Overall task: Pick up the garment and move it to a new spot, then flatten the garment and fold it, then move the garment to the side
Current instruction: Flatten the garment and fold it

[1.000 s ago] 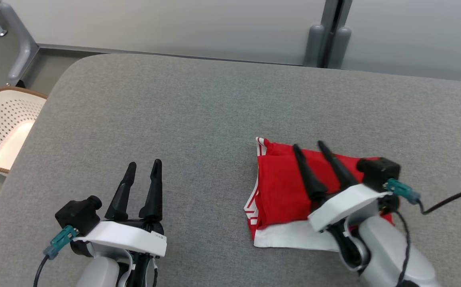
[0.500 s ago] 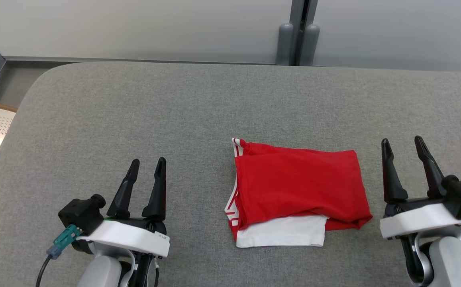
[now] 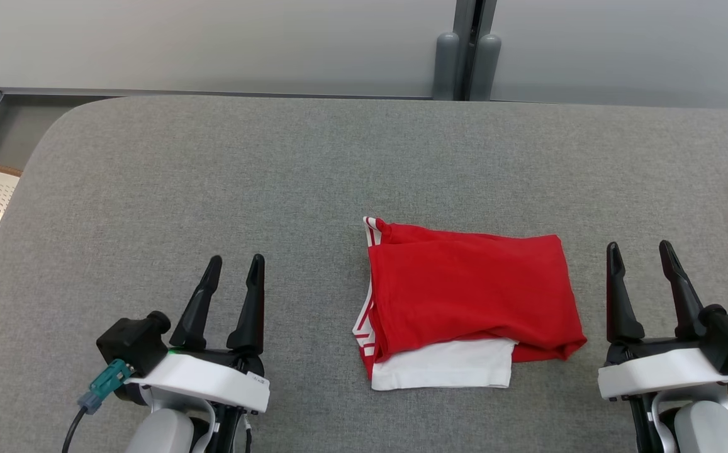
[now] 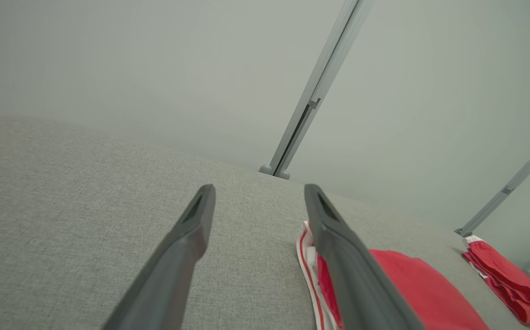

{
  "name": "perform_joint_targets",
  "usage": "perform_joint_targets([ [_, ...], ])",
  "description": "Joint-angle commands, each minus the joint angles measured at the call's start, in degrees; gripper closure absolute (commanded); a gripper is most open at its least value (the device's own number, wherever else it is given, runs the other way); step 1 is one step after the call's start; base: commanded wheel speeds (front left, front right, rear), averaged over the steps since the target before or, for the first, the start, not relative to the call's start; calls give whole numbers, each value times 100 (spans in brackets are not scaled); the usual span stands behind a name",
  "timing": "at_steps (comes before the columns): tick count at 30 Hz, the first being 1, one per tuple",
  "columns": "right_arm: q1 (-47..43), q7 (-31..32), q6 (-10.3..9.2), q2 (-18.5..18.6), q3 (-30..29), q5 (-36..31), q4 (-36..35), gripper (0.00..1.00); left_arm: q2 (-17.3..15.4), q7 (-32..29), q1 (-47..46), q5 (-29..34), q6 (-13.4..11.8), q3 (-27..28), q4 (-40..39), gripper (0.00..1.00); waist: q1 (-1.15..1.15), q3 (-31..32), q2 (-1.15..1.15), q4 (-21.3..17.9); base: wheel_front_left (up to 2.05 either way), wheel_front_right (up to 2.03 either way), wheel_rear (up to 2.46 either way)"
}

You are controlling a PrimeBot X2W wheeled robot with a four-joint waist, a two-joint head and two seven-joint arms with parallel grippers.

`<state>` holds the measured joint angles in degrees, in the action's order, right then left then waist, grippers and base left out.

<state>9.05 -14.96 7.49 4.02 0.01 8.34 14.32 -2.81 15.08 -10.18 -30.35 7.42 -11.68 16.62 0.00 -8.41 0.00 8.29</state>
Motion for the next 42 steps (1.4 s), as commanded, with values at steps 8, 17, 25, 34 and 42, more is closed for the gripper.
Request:
perform_joint_targets([
  [8,-75,-30,0,-39,-23,-13,8,0,-23,9,8,1,6,-61,34,0,0,4,0,28,0,0,0],
  [17,27,232,0,-81,94,430,453,0,-23,9,-67,-30,6,-94,39,0,0,-110,0,81,0,0,0],
  [25,373,481,0,-103,290,1146,1382,0,-24,9,-225,-83,6,-198,44,0,0,-369,0,245,0,0,0],
  [34,670,497,1,-109,494,943,2052,100,-24,9,-289,-120,6,-210,71,0,0,-504,0,338,0,0,0],
  [42,996,158,-1,201,597,251,1914,100,-21,8,-271,-56,6,-174,63,0,0,-481,0,117,0,0,0],
])
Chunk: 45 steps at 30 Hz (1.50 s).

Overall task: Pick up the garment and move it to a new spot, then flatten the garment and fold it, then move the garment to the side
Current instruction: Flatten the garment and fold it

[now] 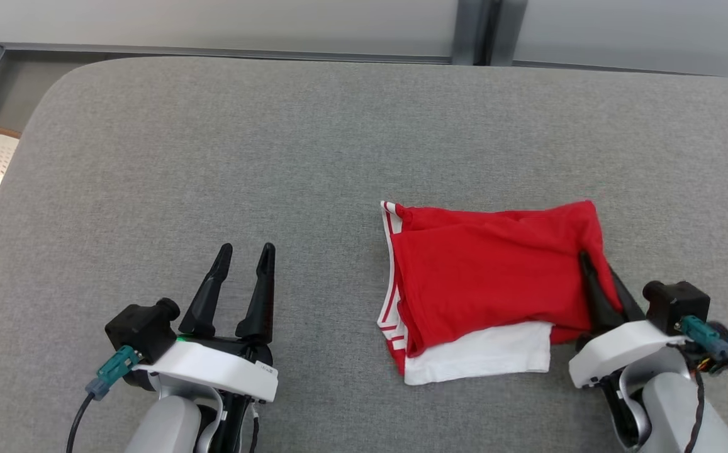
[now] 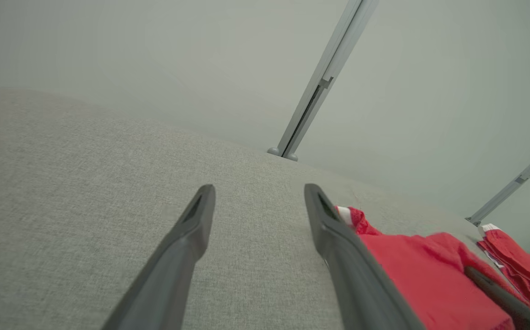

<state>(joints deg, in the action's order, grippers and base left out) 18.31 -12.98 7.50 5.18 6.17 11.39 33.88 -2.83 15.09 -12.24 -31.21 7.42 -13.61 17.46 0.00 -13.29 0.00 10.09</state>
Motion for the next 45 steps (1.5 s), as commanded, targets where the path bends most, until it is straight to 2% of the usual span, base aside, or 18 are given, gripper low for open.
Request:
perform_joint_targets([
  [1,103,-60,-2,161,18,-151,-106,100,-18,7,-71,34,6,9,-42,0,0,2,0,-118,0,0,0],
  [6,414,74,-2,773,335,-539,-549,100,-20,7,-160,125,6,19,-97,0,0,-94,0,-503,0,0,0],
  [13,1011,517,-5,1896,725,-385,-1204,100,-76,7,-354,316,6,7,-126,0,0,-436,0,-1191,0,0,0],
  [16,1282,651,-6,2427,815,-236,-1275,100,-179,7,-483,372,5,-31,-148,0,0,-634,0,-1442,0,0,0],
  [21,1879,774,-6,3008,923,-31,-1005,100,-415,8,-649,448,6,31,-272,0,0,-1029,0,-1875,0,0,0],
  [29,2707,602,-6,3171,736,12,22,100,-739,7,-1008,497,6,-64,-363,0,0,-1588,0,-2119,0,0,0],
  [40,3228,627,-6,2851,270,-355,1238,100,-959,-16,-1113,401,4,-14,-354,0,0,-1915,0,-2128,0,0,0],
  [41,3257,641,-6,2827,232,-380,1324,59,-958,-19,-1108,398,2,-10,-351,0,0,-1925,0,-2120,0,0,0],
  [42,3287,570,-6,2800,179,-398,1383,0,-951,-19,-1102,403,1,-16,-351,0,0,-1929,0,-2110,0,0,0],
  [45,3343,487,-6,2724,78,-495,1562,0,-896,-19,-1097,394,1,-58,-330,0,0,-1888,0,-2056,0,0,0],
])
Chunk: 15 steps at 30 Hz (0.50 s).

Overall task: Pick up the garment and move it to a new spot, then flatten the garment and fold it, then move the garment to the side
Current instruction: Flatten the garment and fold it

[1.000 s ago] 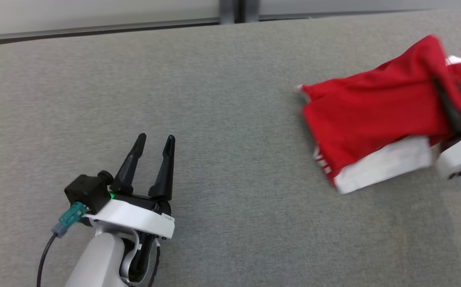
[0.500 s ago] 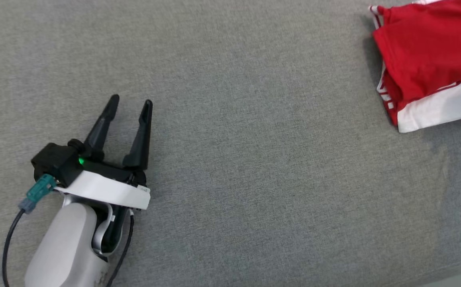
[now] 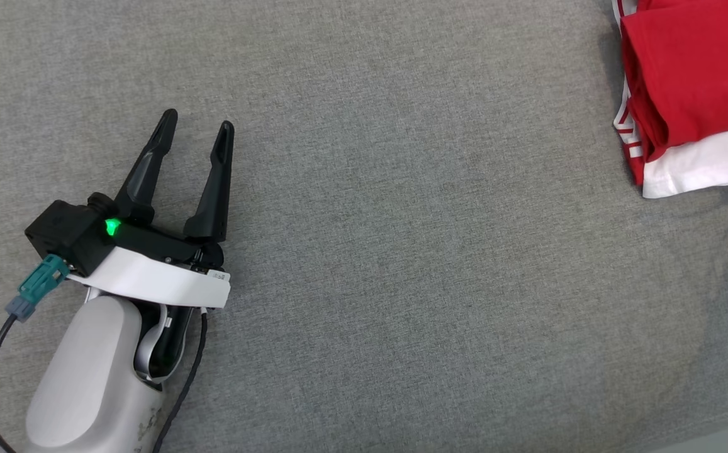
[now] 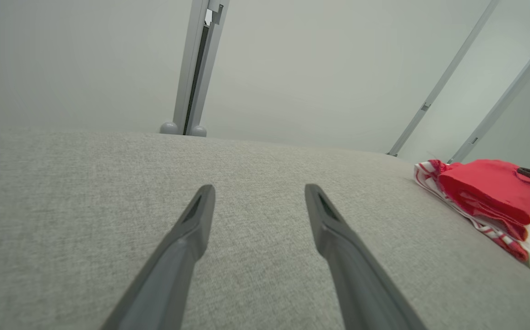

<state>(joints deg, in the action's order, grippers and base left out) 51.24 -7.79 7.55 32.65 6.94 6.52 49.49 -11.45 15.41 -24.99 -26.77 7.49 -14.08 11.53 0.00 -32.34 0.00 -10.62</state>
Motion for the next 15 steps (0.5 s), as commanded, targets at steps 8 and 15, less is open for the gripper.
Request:
perform_joint_targets([
  [8,74,-378,-12,-314,14,-55,-68,0,225,-30,185,-94,-6,19,207,0,0,538,0,259,0,0,0],
  [15,-396,-605,-12,-741,348,338,-875,0,497,-28,452,-118,-5,92,143,0,0,1281,0,669,0,0,0],
])
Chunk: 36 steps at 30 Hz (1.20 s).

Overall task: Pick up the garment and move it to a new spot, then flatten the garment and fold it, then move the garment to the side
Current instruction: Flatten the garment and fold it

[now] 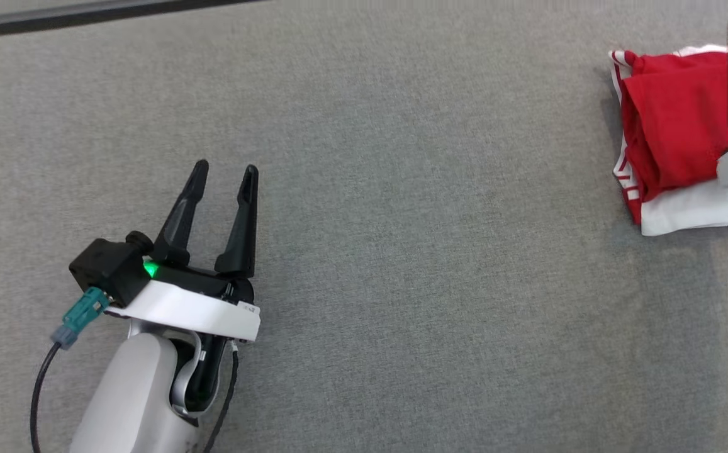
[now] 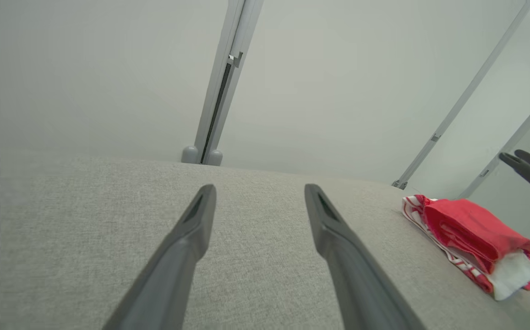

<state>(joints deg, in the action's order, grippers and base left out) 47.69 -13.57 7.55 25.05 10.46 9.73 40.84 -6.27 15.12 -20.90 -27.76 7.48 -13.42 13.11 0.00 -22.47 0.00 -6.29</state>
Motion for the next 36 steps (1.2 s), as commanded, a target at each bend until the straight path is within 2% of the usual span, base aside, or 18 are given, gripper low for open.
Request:
perform_joint_targets([
  [1,-157,-41,-12,-45,20,90,-151,0,12,1,90,-27,-4,19,-23,0,0,408,0,307,0,0,0],
  [9,-1274,-42,-11,-502,75,505,-1219,0,186,0,467,39,-4,115,-102,0,0,1037,0,909,0,0,0],
  [14,-2087,-81,-12,-900,-96,643,-1568,0,255,1,757,140,-4,370,-93,0,0,1375,0,1266,0,0,0],
  [17,-2664,-133,-11,-1304,-401,664,-1766,0,291,0,999,201,-4,545,-59,0,0,1555,0,1481,0,0,0],
  [21,-3024,-147,-11,-1576,-505,391,-1935,0,325,1,1150,335,-73,797,-66,0,0,1665,0,1545,0,0,0],
  [27,-3590,-163,-11,-2048,-807,87,-2242,0,317,3,1445,302,-72,750,-109,0,0,1821,0,1560,0,0,0],
  [36,-4037,-167,-10,-2205,-1153,-278,-2481,0,327,3,1558,212,-18,576,2,0,0,1852,0,1452,0,0,0],
])
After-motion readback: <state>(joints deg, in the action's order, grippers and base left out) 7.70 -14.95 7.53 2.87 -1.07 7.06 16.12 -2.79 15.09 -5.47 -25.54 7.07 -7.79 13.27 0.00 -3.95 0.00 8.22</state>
